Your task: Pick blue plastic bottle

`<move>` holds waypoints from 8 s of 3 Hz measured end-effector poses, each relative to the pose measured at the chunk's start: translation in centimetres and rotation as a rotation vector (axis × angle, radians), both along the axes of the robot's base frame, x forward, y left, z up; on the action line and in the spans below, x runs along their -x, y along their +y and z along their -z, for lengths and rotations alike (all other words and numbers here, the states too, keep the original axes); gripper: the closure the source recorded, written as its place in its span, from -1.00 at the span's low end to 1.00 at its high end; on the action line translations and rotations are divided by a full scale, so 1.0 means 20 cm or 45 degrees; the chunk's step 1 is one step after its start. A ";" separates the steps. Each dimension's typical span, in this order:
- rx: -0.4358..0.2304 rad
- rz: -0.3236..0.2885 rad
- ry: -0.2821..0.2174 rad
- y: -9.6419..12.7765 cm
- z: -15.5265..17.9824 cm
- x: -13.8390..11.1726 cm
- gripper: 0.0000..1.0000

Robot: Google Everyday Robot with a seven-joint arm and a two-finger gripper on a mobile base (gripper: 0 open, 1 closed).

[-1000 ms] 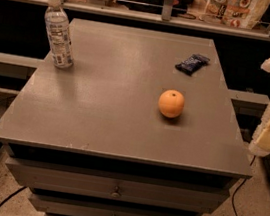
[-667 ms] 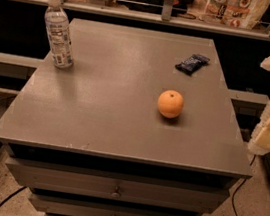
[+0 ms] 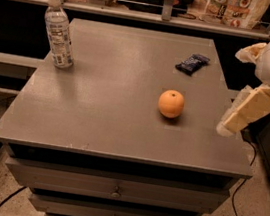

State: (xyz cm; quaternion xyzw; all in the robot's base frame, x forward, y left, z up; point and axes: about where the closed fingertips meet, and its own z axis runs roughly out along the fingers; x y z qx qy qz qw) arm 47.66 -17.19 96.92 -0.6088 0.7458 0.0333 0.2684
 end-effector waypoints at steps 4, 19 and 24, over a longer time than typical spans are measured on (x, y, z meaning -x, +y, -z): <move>-0.596 -0.183 0.100 0.69 0.29 -0.52 -1.00; -0.357 -0.299 -0.153 1.52 0.01 -0.90 1.00; 0.069 -0.212 -0.024 1.21 0.62 -1.07 -1.00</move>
Offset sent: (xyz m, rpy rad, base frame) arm 0.1138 0.1308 -0.0581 0.5185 0.0701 0.1291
